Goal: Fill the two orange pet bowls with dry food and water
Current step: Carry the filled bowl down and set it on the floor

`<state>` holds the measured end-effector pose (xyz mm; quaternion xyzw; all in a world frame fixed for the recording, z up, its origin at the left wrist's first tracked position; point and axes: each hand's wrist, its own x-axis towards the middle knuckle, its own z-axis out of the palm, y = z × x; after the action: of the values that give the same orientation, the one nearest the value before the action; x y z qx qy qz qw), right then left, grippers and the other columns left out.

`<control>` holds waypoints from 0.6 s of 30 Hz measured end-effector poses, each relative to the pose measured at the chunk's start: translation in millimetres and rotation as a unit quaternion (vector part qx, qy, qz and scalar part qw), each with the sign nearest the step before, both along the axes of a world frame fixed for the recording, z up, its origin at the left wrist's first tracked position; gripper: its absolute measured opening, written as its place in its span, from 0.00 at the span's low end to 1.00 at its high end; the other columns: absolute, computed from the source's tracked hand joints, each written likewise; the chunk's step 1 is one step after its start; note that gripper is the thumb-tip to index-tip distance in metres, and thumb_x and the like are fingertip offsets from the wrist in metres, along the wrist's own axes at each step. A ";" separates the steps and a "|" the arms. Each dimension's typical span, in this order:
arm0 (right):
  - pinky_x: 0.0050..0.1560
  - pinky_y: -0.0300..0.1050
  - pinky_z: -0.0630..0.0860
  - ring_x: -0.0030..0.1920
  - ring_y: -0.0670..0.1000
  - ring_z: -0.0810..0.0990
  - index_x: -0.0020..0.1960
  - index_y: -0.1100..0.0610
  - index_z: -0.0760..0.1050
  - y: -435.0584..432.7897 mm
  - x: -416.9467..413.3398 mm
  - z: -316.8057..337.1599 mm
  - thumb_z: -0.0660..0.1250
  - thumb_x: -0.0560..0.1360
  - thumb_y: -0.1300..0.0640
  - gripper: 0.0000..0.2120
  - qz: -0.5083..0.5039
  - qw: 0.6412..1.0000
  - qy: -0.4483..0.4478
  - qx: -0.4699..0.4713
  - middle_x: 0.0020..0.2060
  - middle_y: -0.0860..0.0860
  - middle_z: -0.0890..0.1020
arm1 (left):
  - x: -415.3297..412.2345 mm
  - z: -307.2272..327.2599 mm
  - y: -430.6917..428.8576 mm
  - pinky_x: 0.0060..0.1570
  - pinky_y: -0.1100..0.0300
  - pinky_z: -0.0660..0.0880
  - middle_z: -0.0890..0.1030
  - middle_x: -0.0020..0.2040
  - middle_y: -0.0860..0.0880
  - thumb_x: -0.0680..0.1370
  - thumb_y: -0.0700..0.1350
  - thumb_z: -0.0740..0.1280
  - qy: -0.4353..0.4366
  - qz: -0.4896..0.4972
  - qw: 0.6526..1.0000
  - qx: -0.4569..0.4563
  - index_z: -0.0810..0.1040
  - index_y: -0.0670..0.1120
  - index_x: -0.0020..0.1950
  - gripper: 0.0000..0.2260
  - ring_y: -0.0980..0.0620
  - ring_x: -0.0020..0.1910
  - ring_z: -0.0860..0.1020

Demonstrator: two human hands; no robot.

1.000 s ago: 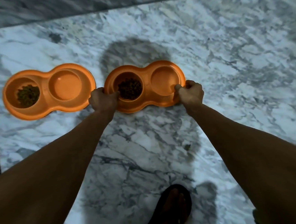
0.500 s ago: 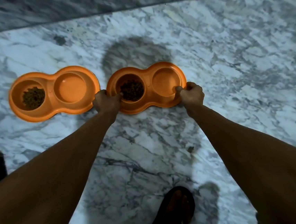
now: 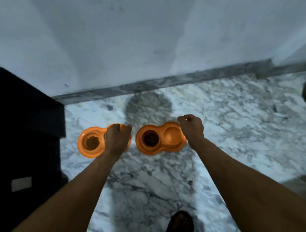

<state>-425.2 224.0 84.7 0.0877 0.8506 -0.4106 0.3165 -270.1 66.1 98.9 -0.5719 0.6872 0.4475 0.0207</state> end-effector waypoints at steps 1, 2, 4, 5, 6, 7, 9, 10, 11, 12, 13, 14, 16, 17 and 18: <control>0.40 0.42 0.69 0.39 0.46 0.76 0.64 0.59 0.77 -4.7 4.7 33.2 0.66 0.76 0.50 0.20 0.005 1.000 -0.003 -0.004 0.44 0.52 0.82 | 5.9 35.6 -5.5 0.48 0.54 0.69 0.80 0.46 0.38 0.78 0.52 0.68 0.001 0.005 1.000 0.001 0.78 0.43 0.42 0.13 0.41 0.51 0.77; 0.43 0.42 0.69 0.42 0.47 0.77 0.63 0.59 0.77 -7.5 10.8 60.6 0.66 0.76 0.50 0.20 0.013 1.000 -0.005 -0.007 0.48 0.53 0.82 | 11.4 64.9 -8.6 0.54 0.54 0.70 0.81 0.55 0.38 0.78 0.53 0.67 0.009 0.014 1.000 0.001 0.80 0.40 0.54 0.16 0.40 0.58 0.77; 0.45 0.42 0.69 0.45 0.49 0.78 0.61 0.59 0.78 -17.7 24.3 129.8 0.65 0.76 0.50 0.18 0.023 0.999 -0.010 -0.021 0.53 0.54 0.82 | 25.0 134.8 -15.8 0.62 0.53 0.68 0.78 0.64 0.40 0.79 0.53 0.66 0.025 0.032 0.999 -0.005 0.76 0.39 0.67 0.22 0.40 0.66 0.73; 0.44 0.42 0.69 0.42 0.47 0.77 0.59 0.58 0.78 -25.4 32.9 165.5 0.65 0.76 0.51 0.15 0.027 0.999 -0.011 -0.029 0.52 0.53 0.82 | 33.9 168.6 -18.2 0.64 0.53 0.68 0.77 0.65 0.41 0.79 0.53 0.66 0.035 0.043 0.998 -0.006 0.74 0.39 0.68 0.23 0.41 0.66 0.73; 0.45 0.41 0.68 0.39 0.47 0.75 0.55 0.56 0.79 -33.3 41.1 198.8 0.65 0.77 0.52 0.11 0.033 0.999 -0.005 -0.037 0.48 0.52 0.81 | 42.6 200.0 -19.9 0.65 0.52 0.68 0.77 0.66 0.42 0.79 0.53 0.66 0.049 0.053 0.997 -0.008 0.74 0.40 0.69 0.23 0.42 0.66 0.74; 0.46 0.42 0.68 0.37 0.47 0.72 0.50 0.54 0.79 -40.7 49.2 228.4 0.65 0.76 0.52 0.07 0.039 0.998 0.002 -0.045 0.44 0.51 0.79 | 48.8 227.5 -20.5 0.66 0.51 0.68 0.77 0.65 0.42 0.78 0.53 0.66 0.059 0.062 0.996 -0.012 0.74 0.40 0.69 0.23 0.42 0.65 0.74; 0.46 0.44 0.68 0.39 0.50 0.72 0.46 0.53 0.78 -60.1 69.9 291.9 0.65 0.76 0.53 0.06 0.053 0.996 0.008 -0.070 0.40 0.50 0.76 | 67.4 289.7 -29.2 0.64 0.54 0.66 0.79 0.63 0.42 0.79 0.52 0.66 0.070 0.072 0.994 -0.037 0.75 0.39 0.67 0.22 0.42 0.65 0.74; 0.46 0.45 0.69 0.41 0.51 0.73 0.48 0.55 0.79 -69.4 82.6 320.3 0.65 0.76 0.53 0.06 0.064 0.995 0.014 -0.080 0.41 0.50 0.77 | 78.3 320.6 -34.0 0.62 0.56 0.66 0.79 0.62 0.42 0.79 0.52 0.66 0.075 0.076 0.993 -0.050 0.76 0.39 0.66 0.21 0.42 0.64 0.74; 0.46 0.44 0.69 0.43 0.52 0.74 0.49 0.56 0.79 -78.4 95.7 346.4 0.65 0.76 0.54 0.07 0.076 0.993 0.024 -0.092 0.43 0.50 0.78 | 89.6 348.7 -39.7 0.59 0.57 0.66 0.80 0.60 0.42 0.79 0.52 0.66 0.083 0.084 0.991 -0.060 0.77 0.39 0.65 0.21 0.42 0.64 0.75; 0.47 0.44 0.69 0.46 0.52 0.76 0.50 0.57 0.80 -87.1 107.0 368.9 0.66 0.76 0.54 0.08 0.085 0.990 0.034 -0.104 0.45 0.51 0.79 | 97.4 373.6 -46.1 0.57 0.58 0.67 0.80 0.59 0.41 0.79 0.53 0.66 0.094 0.090 0.989 -0.068 0.77 0.39 0.64 0.21 0.42 0.63 0.75; 0.47 0.43 0.70 0.47 0.52 0.77 0.51 0.58 0.81 -97.5 122.6 393.6 0.66 0.76 0.54 0.09 0.092 0.988 0.042 -0.120 0.46 0.51 0.81 | 111.3 398.6 -54.7 0.57 0.57 0.69 0.81 0.59 0.39 0.78 0.54 0.66 0.111 0.103 0.986 -0.064 0.77 0.38 0.64 0.23 0.40 0.63 0.76; 0.47 0.42 0.70 0.48 0.53 0.78 0.52 0.59 0.81 -107.2 138.6 415.6 0.67 0.76 0.55 0.10 0.096 0.985 0.047 -0.138 0.47 0.52 0.82 | 126.3 419.3 -63.2 0.58 0.53 0.71 0.80 0.58 0.36 0.76 0.56 0.67 0.133 0.117 0.983 -0.056 0.77 0.37 0.62 0.25 0.38 0.61 0.76; 0.49 0.43 0.70 0.50 0.53 0.78 0.53 0.59 0.81 -129.8 174.4 456.6 0.67 0.76 0.56 0.10 0.114 0.979 0.058 -0.160 0.47 0.52 0.82 | 161.9 453.8 -81.3 0.56 0.46 0.74 0.79 0.56 0.32 0.75 0.56 0.67 0.147 0.132 0.978 -0.069 0.76 0.34 0.60 0.26 0.34 0.58 0.77; 0.50 0.43 0.70 0.50 0.53 0.78 0.53 0.58 0.81 -138.8 190.9 472.2 0.66 0.76 0.55 0.09 0.124 0.977 0.064 -0.160 0.48 0.52 0.82 | 177.9 468.0 -88.4 0.57 0.47 0.74 0.80 0.55 0.33 0.77 0.54 0.67 0.150 0.135 0.976 -0.083 0.77 0.35 0.60 0.24 0.36 0.58 0.78; 0.51 0.44 0.70 0.51 0.53 0.77 0.53 0.56 0.81 -150.7 211.4 488.1 0.66 0.76 0.54 0.09 0.136 0.974 0.071 -0.165 0.49 0.51 0.82 | 198.8 483.1 -98.0 0.58 0.48 0.75 0.82 0.55 0.36 0.77 0.53 0.67 0.158 0.145 0.971 -0.102 0.77 0.37 0.62 0.22 0.38 0.58 0.79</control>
<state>-213.8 73.3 572.8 -0.1121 0.7956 -0.5033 0.3181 -71.3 -32.0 582.0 -0.5869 0.6331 0.4583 -0.2115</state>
